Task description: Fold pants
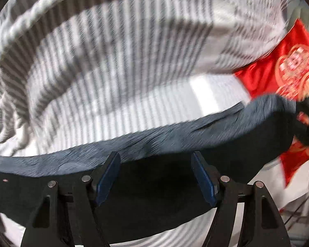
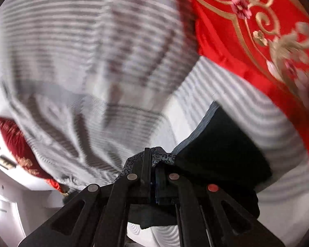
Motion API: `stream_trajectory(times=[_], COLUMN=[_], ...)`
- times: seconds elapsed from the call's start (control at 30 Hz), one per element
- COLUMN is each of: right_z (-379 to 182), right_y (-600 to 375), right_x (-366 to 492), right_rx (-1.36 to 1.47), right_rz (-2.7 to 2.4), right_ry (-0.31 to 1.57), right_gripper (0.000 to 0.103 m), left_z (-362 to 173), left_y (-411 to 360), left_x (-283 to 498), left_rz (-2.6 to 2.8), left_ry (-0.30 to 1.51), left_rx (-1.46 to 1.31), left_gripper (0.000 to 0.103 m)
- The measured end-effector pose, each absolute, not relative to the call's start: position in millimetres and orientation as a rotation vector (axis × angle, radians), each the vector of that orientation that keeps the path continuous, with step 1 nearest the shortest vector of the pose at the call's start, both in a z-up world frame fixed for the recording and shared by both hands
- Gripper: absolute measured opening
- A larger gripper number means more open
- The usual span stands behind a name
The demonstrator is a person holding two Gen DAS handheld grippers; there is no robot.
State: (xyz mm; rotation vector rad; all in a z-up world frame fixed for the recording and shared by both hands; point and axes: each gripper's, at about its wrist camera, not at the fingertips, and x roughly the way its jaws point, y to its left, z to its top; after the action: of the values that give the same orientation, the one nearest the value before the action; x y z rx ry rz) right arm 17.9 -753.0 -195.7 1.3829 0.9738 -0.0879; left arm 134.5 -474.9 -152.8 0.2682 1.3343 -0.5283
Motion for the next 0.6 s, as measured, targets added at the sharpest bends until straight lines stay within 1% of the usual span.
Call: stream_trajectory(times=[0.07,0.17,0.27,0.37,0.5,0.6], right_z=[-216,-244,-252,-244,-211,-198], right_y=[-759,-766,-763,-759,-745,-733], right_x=[26,29,40,49,54,57], right_rx=[1.377,1.365,1.242,1.149,0.942,0.82], right_rz=[-0.119,-0.167,-0.196,-0.223,-0.219,-0.209], right_ry=[1.031,1.11,1.222,1.303,1.316,1.322], right_gripper=[0.003,0.003,0.003,0.003,0.003,0.005], left_z=[-172,-197,-219,-218,-202,-205], left_y=[-466,-461,-461,-464,-484,-502], left_x=[135,137,141,146,152,156], left_rz=[-0.471,-0.404,-0.339,-0.32,-0.369,-0.393], left_ry=[1.383,1.406,1.441,1.449,1.391,1.39], left_rx=[0.307,0.329,0.349,0.335,0.346,0.356], left_gripper=[0.072,0.072,0.072,0.072,0.072,0.072])
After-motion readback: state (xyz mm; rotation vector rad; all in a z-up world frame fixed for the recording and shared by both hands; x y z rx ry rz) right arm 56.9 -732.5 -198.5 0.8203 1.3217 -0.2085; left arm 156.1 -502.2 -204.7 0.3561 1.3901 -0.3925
